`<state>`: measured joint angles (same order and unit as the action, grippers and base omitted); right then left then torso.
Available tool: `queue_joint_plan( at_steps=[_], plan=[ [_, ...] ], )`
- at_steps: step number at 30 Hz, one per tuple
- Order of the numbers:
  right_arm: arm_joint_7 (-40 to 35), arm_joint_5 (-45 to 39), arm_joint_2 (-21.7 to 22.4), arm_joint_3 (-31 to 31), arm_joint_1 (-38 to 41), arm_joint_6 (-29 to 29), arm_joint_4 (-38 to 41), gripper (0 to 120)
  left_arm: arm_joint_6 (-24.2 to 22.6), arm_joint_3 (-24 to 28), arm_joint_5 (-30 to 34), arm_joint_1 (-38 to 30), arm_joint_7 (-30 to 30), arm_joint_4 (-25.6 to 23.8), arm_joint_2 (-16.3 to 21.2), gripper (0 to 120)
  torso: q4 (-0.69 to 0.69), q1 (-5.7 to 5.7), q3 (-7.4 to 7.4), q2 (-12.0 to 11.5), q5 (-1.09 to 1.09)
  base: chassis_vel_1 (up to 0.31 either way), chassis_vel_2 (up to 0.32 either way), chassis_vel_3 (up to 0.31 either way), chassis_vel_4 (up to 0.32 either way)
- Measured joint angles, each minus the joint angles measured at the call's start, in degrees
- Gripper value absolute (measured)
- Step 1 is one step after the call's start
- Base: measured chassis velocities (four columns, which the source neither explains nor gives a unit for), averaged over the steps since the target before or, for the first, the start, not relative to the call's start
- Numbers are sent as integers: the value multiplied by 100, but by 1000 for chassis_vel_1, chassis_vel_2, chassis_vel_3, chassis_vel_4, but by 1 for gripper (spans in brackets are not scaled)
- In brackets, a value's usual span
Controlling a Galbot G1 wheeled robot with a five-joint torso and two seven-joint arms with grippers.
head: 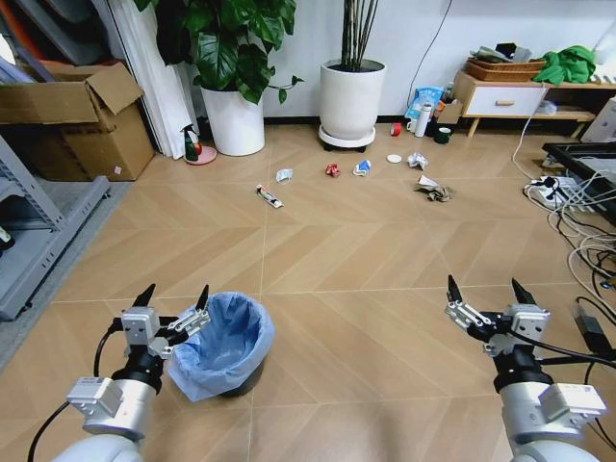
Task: Pick up the trash bin and place the garbage on the floor into it.
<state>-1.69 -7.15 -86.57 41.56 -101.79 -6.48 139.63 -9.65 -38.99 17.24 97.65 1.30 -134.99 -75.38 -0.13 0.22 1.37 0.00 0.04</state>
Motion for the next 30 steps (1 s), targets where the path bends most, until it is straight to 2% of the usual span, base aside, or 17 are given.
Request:
queue_joint_plan(
  at_steps=[4,7,8,11,12,16,17,20,22,23,30],
  plan=[
    [2,-5,24,-12,20,0,-31,100,-83,-22,137,-24,-2,37,81,100,1,0,0,0,0,0,0,0,0],
    [7,-13,95,-12,5,0,-74,100,-325,-27,277,-218,-97,154,417,100,1,0,0,0,1,0,0,0,0],
    [7,-13,95,-12,5,0,-74,100,-325,-27,277,-218,-97,154,417,100,1,0,0,0,1,0,0,0,0],
    [15,-13,137,-27,5,-2,-125,100,-720,-3,530,-504,-294,343,803,100,0,0,0,0,1,0,0,0,0],
    [15,-13,137,-27,5,-2,-125,100,-720,-3,530,-504,-294,343,803,100,0,0,0,0,1,0,0,0,0],
    [20,-22,235,-66,10,-51,-197,100,-1739,54,1234,-928,-633,769,1294,100,-2,0,0,0,3,0,0,0,0],
    [20,-22,235,-66,10,-51,-197,100,-1739,54,1234,-928,-633,769,1294,100,-2,0,0,0,3,0,0,0,0],
    [23,-139,475,-131,158,-148,-328,100,-2221,-11,1483,-981,-954,1014,1414,100,1,0,0,0,0,0,0,0,0],
    [23,-154,501,-135,174,-157,-345,100,-2295,-12,1531,-1001,-1015,1063,1430,100,2,0,0,0,0,0,0,0,0],
    [23,-196,550,-138,189,-168,-383,100,-2482,13,1694,-1100,-1138,1231,1490,100,3,0,1,0,0,0,0,0,0],
    [19,-276,560,-133,192,-196,-438,100,-2893,285,2082,-1519,-1129,1761,1705,100,0,0,0,0,1,0,0,0,0]
  ],
)
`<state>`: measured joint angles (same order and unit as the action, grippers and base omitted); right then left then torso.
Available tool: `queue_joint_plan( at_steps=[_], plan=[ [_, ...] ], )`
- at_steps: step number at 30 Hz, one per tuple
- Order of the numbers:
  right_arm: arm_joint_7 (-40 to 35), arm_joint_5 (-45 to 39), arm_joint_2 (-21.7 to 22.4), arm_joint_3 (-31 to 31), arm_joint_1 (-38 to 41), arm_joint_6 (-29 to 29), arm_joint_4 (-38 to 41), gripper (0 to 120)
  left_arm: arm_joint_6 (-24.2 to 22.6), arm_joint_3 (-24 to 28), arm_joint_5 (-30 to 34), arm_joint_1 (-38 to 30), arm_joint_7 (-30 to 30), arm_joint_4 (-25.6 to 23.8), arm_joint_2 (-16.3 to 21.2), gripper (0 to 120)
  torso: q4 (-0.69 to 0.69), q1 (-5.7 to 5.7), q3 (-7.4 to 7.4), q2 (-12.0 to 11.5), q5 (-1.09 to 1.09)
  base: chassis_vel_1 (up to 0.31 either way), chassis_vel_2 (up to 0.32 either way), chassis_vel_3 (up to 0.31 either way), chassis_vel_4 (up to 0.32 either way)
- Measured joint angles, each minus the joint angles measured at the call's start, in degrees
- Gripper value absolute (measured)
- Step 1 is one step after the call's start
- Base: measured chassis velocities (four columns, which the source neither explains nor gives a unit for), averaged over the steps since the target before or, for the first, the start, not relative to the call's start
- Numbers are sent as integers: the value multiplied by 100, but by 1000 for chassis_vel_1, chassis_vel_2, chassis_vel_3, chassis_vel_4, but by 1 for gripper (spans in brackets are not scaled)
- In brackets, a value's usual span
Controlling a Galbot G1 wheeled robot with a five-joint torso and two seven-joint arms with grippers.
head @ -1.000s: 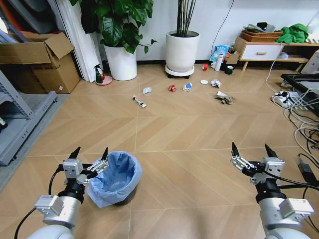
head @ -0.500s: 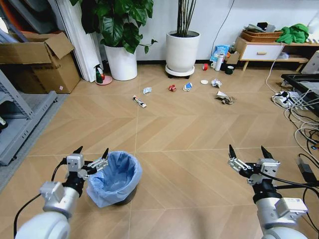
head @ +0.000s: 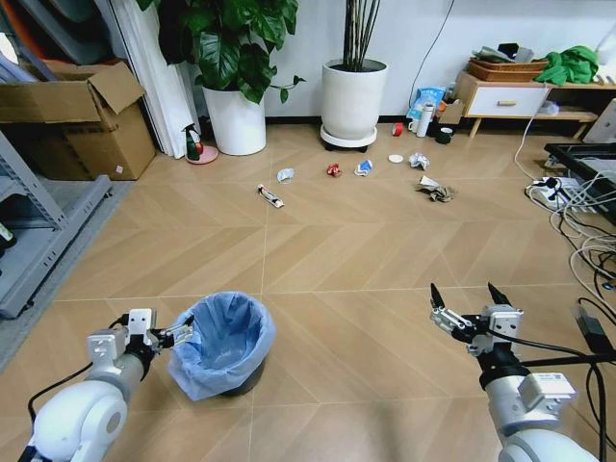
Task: Pick up the trash bin and place the garbage on the floor into it.
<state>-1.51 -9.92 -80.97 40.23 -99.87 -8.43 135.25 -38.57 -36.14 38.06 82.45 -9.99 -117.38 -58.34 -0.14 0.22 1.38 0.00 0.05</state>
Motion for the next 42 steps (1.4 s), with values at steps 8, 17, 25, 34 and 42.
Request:
queue_joint_plan(
  at_steps=[8,17,25,34,42],
  plan=[
    [-8,-2,-25,-13,26,-12,-119,100,-200,213,194,-530,192,691,112,100,1,0,0,0,0,0,0,0,0],
    [-27,-2,-42,-14,60,-12,-207,100,-275,513,168,-989,373,1275,129,100,0,0,0,0,0,0,0,0,0],
    [-42,-1,-57,-16,66,-6,-248,100,-309,602,112,-1068,379,1469,104,94,0,0,0,0,-1,0,0,0,0],
    [-44,-10,-51,-33,107,7,-267,100,-312,631,57,-1090,377,1607,125,62,1,0,0,0,-1,0,0,0,0],
    [-52,-27,-46,-25,133,14,-270,100,-308,699,45,-1112,353,1649,114,35,1,0,0,0,0,0,0,0,0]
  ],
)
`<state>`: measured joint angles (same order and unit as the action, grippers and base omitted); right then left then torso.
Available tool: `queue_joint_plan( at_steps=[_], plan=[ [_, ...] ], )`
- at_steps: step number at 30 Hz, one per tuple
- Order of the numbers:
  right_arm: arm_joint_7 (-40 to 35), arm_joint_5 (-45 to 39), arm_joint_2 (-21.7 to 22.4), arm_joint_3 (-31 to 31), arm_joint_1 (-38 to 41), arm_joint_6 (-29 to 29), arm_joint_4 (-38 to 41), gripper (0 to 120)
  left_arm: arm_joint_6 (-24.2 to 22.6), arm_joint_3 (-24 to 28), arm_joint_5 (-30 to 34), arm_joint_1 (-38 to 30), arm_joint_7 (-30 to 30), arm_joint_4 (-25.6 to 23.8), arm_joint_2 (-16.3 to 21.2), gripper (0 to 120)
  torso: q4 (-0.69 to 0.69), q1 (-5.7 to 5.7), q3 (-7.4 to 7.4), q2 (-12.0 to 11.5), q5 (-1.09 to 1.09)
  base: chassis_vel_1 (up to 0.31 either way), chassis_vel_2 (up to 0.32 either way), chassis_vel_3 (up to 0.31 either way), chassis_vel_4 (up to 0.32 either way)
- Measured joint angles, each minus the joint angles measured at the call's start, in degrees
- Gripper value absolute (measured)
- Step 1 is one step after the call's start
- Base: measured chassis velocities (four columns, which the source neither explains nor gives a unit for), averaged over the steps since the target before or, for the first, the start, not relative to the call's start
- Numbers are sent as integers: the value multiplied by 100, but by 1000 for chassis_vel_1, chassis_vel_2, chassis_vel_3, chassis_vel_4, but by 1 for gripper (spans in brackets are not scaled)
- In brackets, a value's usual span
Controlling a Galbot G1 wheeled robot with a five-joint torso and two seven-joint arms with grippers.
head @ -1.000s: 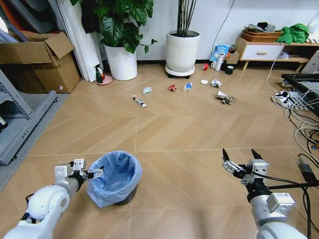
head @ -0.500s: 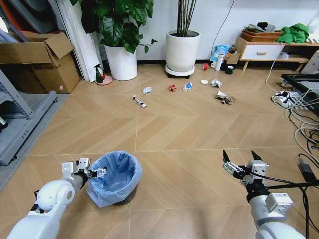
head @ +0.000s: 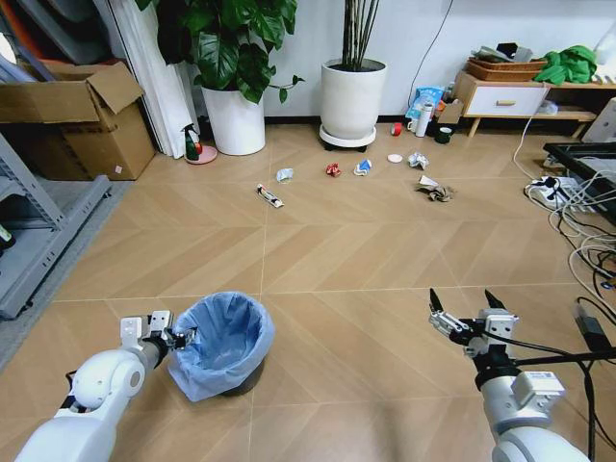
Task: Pick up the trash bin and place the garbage on the floor into it.
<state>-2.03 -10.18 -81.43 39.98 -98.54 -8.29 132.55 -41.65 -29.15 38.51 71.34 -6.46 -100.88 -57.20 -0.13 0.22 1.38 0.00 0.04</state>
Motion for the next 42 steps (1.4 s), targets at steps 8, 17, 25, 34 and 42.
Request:
queue_joint_plan(
  at_steps=[8,17,25,34,42],
  plan=[
    [-8,-2,-29,4,23,14,-21,100,17,-5,70,27,-185,-70,-51,4,0,0,0,0,2,0,0,0,0],
    [-58,-142,-91,39,96,-176,46,100,384,-366,306,390,-564,-889,-233,0,-1,0,0,0,-1,0,0,0,0],
    [-167,-512,72,204,265,-398,232,100,1154,-725,246,790,-1012,-1878,-711,0,0,0,0,0,-1,0,0,0,0],
    [-96,-494,112,240,239,-424,419,100,2380,-982,-910,1329,-1043,-2543,-1224,0,1,-1,-1,0,-1,0,0,0,0],
    [-55,-392,74,247,216,-432,459,100,2428,-967,-1147,1543,-787,-2634,-1406,0,0,-1,0,0,0,0,0,0,0]
  ],
)
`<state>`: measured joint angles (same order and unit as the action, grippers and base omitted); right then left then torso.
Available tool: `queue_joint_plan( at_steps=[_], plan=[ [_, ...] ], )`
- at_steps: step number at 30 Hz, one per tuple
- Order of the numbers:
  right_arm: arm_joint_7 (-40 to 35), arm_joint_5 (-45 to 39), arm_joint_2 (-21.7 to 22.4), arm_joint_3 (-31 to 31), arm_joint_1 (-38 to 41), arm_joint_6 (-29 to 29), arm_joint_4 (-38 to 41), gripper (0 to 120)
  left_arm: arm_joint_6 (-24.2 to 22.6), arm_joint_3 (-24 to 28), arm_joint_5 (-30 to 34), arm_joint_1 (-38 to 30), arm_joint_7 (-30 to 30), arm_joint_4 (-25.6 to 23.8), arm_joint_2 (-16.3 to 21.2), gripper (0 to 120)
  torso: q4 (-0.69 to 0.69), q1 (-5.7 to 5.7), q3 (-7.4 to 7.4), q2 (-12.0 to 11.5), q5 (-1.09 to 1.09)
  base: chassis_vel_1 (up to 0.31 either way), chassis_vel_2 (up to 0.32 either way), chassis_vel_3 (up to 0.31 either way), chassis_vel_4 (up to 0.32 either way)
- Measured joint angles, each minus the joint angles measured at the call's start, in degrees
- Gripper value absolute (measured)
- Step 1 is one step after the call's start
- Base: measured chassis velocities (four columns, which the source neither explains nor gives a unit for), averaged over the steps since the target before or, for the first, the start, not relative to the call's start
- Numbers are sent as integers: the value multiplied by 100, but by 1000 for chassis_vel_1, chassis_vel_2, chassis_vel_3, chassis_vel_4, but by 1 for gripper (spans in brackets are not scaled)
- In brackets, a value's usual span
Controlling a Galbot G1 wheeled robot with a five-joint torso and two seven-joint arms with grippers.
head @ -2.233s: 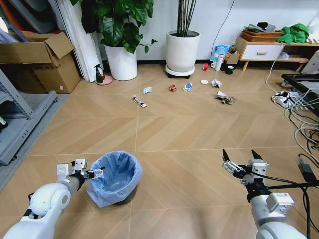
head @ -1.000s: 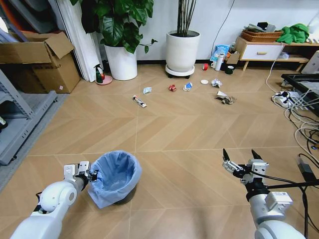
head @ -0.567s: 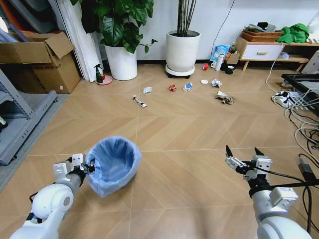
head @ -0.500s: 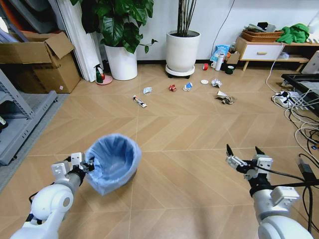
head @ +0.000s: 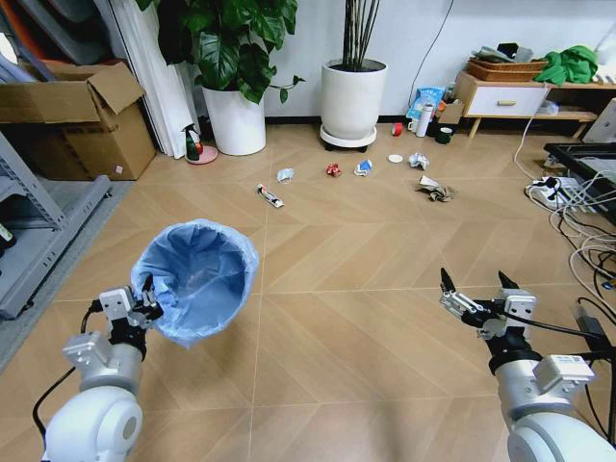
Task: Pick up the trash bin and place the garbage on the floor into it.
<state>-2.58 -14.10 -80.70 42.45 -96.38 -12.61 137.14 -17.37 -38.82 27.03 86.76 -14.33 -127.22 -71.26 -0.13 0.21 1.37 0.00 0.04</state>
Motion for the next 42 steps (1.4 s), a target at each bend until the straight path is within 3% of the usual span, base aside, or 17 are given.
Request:
queue_joint_plan(
  at_steps=[21,42],
  plan=[
    [34,185,-122,-41,-18,91,-57,100,-59,108,-155,-18,140,-61,127,0,0,0,0,0,1,-36,35,31,-28],
    [51,223,-143,-83,30,106,-100,100,-96,176,-179,4,133,-172,158,0,1,1,1,0,1,-60,136,59,-140]
  ],
)
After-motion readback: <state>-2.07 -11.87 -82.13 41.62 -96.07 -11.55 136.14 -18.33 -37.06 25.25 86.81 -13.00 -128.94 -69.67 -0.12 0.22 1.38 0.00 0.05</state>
